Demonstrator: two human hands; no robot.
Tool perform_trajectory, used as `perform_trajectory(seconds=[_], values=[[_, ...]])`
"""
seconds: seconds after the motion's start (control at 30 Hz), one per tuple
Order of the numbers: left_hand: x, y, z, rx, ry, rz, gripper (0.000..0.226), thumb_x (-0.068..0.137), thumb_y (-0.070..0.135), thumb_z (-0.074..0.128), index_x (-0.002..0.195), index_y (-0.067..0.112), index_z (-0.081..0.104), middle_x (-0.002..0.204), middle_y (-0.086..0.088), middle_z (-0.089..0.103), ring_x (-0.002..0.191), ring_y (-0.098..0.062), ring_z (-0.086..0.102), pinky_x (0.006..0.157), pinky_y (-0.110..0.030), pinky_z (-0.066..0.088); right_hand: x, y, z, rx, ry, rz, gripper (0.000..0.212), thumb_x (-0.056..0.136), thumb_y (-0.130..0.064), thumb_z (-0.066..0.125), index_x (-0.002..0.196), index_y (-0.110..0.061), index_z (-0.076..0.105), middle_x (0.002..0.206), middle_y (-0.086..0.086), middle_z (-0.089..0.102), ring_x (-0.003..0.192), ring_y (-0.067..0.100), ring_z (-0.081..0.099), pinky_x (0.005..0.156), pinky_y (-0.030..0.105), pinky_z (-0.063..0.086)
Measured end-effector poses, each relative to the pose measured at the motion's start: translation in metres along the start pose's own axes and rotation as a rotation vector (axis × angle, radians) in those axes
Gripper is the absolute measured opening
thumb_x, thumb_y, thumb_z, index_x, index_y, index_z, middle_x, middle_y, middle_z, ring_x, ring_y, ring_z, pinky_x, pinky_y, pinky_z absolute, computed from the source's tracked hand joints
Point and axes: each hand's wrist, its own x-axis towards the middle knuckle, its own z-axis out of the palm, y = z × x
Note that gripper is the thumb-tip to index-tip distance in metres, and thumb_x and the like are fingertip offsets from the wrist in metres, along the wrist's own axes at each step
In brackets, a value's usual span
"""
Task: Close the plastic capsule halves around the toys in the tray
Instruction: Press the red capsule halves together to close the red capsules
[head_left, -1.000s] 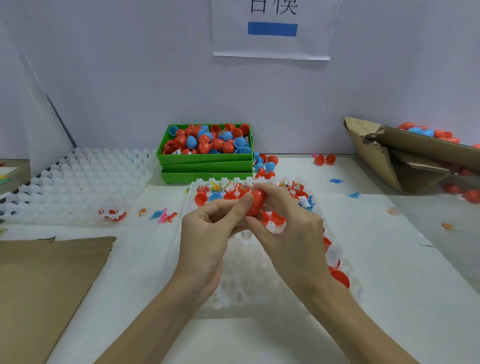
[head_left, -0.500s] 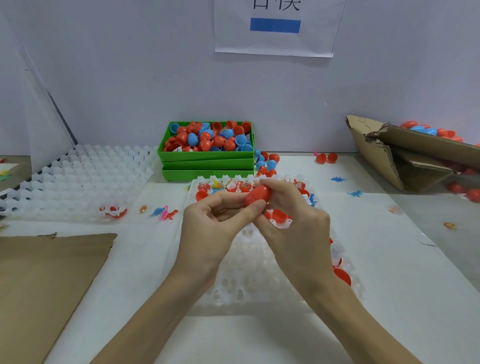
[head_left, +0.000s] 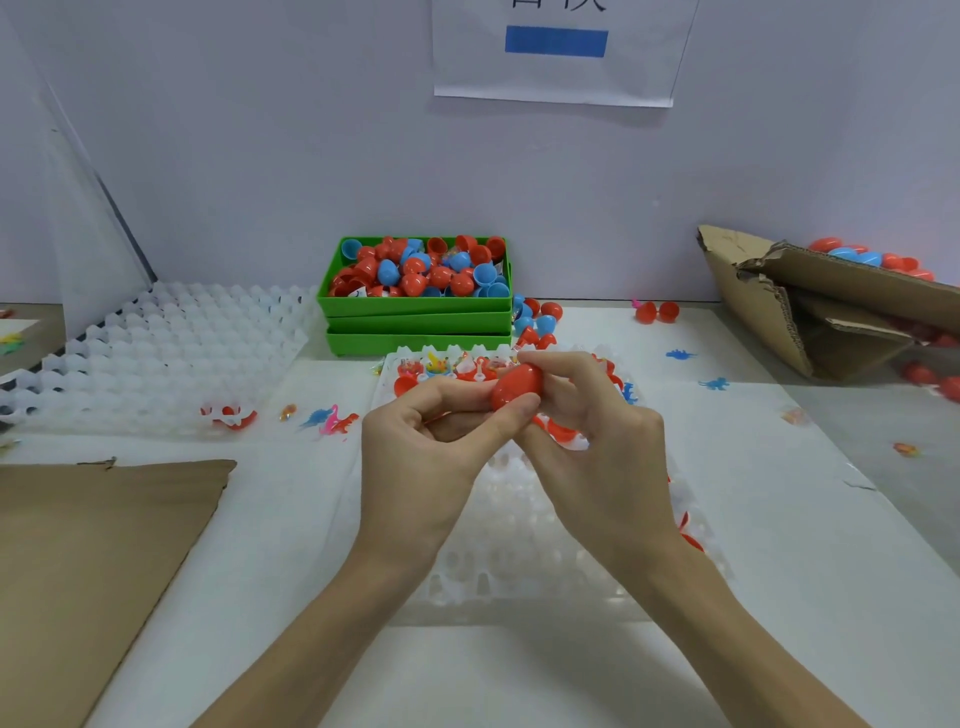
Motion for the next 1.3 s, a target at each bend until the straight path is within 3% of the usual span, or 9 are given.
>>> perform_trajectory(seconds=[0.2, 0.3, 0.43, 0.7, 0.9, 1.03, 1.17, 1.3], values=[[0.002, -0.004, -0.001, -0.054, -0.032, -0.1, 0.023, 0.079, 0.029, 0.086, 0.098, 0.016, 0.082, 0.093, -0.001, 0.081, 0.091, -0.018, 0.079, 0.077, -0.019, 0.06, 0.002, 0.003, -0.003, -0.018, -0.081, 0.044, 0.037, 0.085, -0.015, 0.082, 0.119, -0.014, 0.065, 0.103, -0.022, 0.068, 0.104, -0.009, 0.066, 0.085, 0.003, 0.049], [0.007, -0.001, -0.003, -0.27, -0.156, -0.322, 0.03, 0.083, 0.032, 0.081, 0.103, 0.009, 0.083, 0.103, -0.013, 0.08, 0.099, -0.022, 0.077, 0.083, -0.024, 0.06, 0.002, 0.002, -0.002, -0.152, -0.057, -0.032, 0.044, 0.085, -0.021, 0.083, 0.125, -0.012, 0.066, 0.105, -0.011, 0.075, 0.098, 0.005, 0.07, 0.086, 0.004, 0.047], [0.012, 0.0, -0.003, -0.59, -0.254, -0.591, 0.034, 0.077, 0.035, 0.08, 0.096, 0.008, 0.084, 0.097, -0.014, 0.079, 0.088, -0.018, 0.078, 0.078, -0.029, 0.062, 0.002, 0.0, -0.001, -0.213, 0.01, -0.117, 0.054, 0.086, -0.026, 0.079, 0.133, -0.004, 0.065, 0.124, 0.005, 0.073, 0.106, 0.011, 0.069, 0.097, 0.006, 0.042], [0.013, -0.001, -0.003, -0.557, -0.257, -0.554, 0.036, 0.082, 0.038, 0.076, 0.099, 0.007, 0.084, 0.103, -0.017, 0.079, 0.093, -0.02, 0.079, 0.081, -0.029, 0.062, 0.001, -0.002, -0.001, -0.227, 0.072, -0.143, 0.056, 0.08, -0.018, 0.086, 0.13, -0.002, 0.067, 0.111, 0.002, 0.077, 0.099, -0.003, 0.061, 0.094, -0.001, 0.039], [0.013, 0.0, -0.005, -0.52, -0.251, -0.532, 0.041, 0.087, 0.041, 0.075, 0.109, 0.007, 0.082, 0.113, -0.02, 0.077, 0.104, -0.024, 0.077, 0.086, -0.03, 0.061, 0.0, -0.003, 0.0, -0.173, 0.055, -0.141, 0.057, 0.082, -0.017, 0.085, 0.133, -0.003, 0.065, 0.112, -0.002, 0.075, 0.098, -0.003, 0.064, 0.093, 0.005, 0.045], [0.013, 0.0, -0.006, -0.52, -0.247, -0.517, 0.04, 0.088, 0.039, 0.075, 0.111, 0.007, 0.081, 0.115, -0.02, 0.076, 0.107, -0.025, 0.076, 0.087, -0.03, 0.061, -0.002, 0.0, 0.003, -0.139, 0.055, -0.128, 0.055, 0.085, -0.018, 0.083, 0.135, -0.005, 0.063, 0.114, -0.015, 0.066, 0.102, -0.006, 0.062, 0.095, 0.008, 0.047], [0.015, 0.002, -0.007, -0.598, -0.227, -0.542, 0.032, 0.085, 0.033, 0.078, 0.108, 0.011, 0.083, 0.115, -0.017, 0.077, 0.106, -0.022, 0.077, 0.083, -0.027, 0.062, -0.003, 0.001, 0.003, 0.146, 0.019, -0.011, 0.036, 0.099, -0.007, 0.063, 0.135, -0.007, 0.064, 0.123, -0.014, 0.069, 0.114, 0.0, 0.067, 0.098, 0.019, 0.052], [0.016, 0.003, -0.008, -0.566, -0.218, -0.562, 0.033, 0.079, 0.036, 0.08, 0.103, 0.013, 0.084, 0.111, -0.019, 0.078, 0.101, -0.024, 0.078, 0.078, -0.027, 0.063, 0.003, 0.004, -0.001, 0.388, 0.059, 0.168, 0.025, 0.099, -0.005, 0.064, 0.123, -0.008, 0.072, 0.114, -0.001, 0.076, 0.109, 0.015, 0.072, 0.095, 0.031, 0.058]])
